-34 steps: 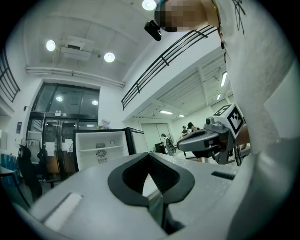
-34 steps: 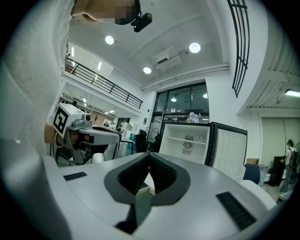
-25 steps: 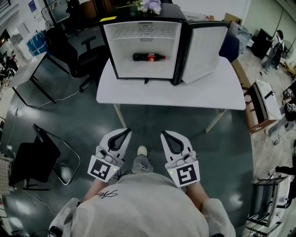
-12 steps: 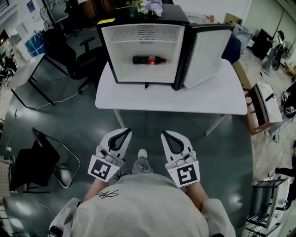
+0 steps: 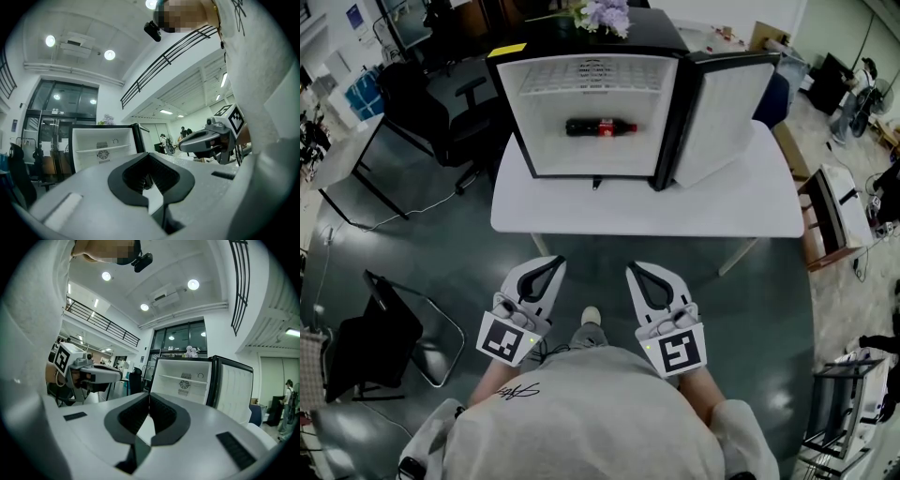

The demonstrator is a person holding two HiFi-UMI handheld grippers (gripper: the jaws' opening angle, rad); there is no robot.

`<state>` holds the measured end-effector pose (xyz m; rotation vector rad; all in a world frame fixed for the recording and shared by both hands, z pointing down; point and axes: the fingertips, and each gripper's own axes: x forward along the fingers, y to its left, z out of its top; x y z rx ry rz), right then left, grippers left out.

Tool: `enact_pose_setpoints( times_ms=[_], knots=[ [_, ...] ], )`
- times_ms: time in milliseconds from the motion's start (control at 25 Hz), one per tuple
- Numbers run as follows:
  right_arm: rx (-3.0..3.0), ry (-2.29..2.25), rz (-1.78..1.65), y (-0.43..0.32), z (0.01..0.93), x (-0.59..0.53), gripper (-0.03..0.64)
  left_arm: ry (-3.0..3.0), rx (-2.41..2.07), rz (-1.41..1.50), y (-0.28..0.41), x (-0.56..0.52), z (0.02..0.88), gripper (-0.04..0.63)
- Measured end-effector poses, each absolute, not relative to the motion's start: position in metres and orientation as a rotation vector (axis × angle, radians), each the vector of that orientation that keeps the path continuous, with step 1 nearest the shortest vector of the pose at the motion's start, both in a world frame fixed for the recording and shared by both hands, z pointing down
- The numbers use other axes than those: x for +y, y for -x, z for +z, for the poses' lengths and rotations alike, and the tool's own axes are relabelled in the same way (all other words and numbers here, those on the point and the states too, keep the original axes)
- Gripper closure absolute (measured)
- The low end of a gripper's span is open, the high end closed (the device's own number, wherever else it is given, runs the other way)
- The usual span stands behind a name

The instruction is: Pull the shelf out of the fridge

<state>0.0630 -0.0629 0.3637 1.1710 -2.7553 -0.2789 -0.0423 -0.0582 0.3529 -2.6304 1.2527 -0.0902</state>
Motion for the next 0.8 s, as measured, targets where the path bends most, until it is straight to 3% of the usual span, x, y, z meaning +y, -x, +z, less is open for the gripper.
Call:
enact_pose_setpoints(
  times_ms=[800],
  knots=[
    [-2.731,-1.215,-0.274,-0.027,0.358,-0.15,0.604,2.645,1.204,-0.104,0.078,-0.149,0.348,0.591]
  ],
)
